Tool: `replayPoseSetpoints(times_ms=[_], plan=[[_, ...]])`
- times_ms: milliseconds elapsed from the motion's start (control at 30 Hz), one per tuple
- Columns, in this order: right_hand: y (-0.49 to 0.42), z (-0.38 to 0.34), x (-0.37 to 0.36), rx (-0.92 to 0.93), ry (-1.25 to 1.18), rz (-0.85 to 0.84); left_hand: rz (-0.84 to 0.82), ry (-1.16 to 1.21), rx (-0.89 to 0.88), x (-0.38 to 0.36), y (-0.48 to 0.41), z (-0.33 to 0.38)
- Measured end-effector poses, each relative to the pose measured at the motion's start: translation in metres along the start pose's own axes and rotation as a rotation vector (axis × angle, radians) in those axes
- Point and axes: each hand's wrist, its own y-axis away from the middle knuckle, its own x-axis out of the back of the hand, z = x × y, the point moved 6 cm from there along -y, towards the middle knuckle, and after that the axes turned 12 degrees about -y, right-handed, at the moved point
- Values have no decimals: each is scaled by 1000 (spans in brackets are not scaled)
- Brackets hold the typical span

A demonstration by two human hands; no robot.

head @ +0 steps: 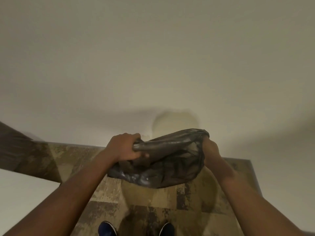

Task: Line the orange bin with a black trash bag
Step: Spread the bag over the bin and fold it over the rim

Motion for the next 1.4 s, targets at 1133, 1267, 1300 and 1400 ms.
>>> replayPoseSetpoints(times_ms=[1133,1267,1300,1400], plan=[[-199,217,5,-162,-43,113,-157,1475,964,-318,-141,29],[-237,244,19,-148,-54,133,-231,1454,1056,-386,-151,30],[-247,249,23,-135,-39,149,-259,1465,1078,-404,-154,30],[-273,268,33,-103,49,150,-310,1403,1084,-440,-163,34]])
